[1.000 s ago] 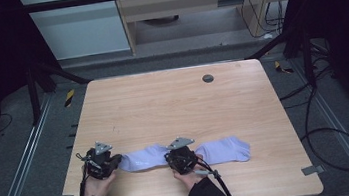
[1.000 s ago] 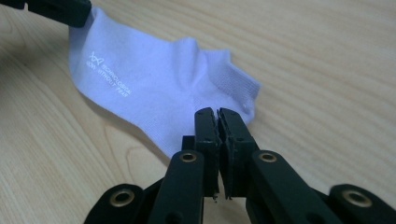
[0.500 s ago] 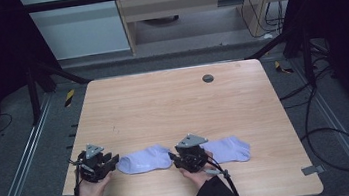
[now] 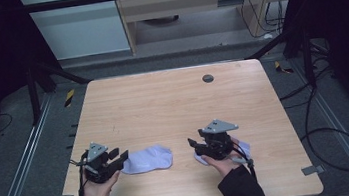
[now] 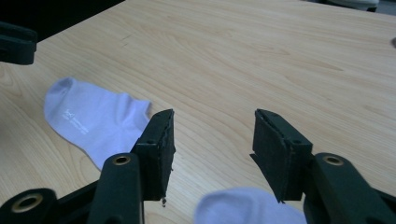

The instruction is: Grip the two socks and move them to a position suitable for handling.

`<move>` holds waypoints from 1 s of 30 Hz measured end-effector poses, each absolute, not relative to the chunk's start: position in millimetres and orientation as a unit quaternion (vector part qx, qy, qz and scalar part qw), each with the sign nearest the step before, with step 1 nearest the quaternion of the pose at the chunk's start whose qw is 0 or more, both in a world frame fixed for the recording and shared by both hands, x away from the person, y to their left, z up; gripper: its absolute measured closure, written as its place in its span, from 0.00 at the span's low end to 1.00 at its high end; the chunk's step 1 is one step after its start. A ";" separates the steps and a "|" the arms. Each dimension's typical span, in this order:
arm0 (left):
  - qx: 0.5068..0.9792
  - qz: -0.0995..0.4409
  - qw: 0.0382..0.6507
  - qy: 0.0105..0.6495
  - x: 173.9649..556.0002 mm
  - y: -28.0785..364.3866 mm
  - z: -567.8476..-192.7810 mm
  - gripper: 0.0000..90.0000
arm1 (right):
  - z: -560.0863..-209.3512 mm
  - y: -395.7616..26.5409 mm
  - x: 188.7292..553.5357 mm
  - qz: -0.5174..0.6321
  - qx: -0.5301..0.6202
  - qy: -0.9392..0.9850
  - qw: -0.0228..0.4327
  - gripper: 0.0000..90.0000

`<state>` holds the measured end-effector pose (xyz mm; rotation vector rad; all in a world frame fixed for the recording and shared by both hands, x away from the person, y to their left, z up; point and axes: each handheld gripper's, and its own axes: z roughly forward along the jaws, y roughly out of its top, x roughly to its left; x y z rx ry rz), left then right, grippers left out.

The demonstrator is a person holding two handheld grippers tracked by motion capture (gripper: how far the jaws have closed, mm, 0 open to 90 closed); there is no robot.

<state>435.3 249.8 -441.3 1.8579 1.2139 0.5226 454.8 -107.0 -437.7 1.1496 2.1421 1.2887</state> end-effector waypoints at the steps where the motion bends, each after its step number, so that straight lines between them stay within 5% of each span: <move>1: 0.742 0.207 0.419 0.480 434.8 246.9 -440.0 0.64 | -436.8 -112.2 453.8 0.459 0.411 0.762 0.197 0.53; 12: 0.757 0.187 0.428 0.457 433.5 209.4 -438.4 0.63 | -439.2 -172.3 439.0 0.439 0.431 0.756 0.223 0.53; 30: 0.805 0.171 0.408 0.394 450.8 89.3 -458.7 0.63 | -475.7 -246.6 439.5 0.393 0.490 0.742 0.233 0.58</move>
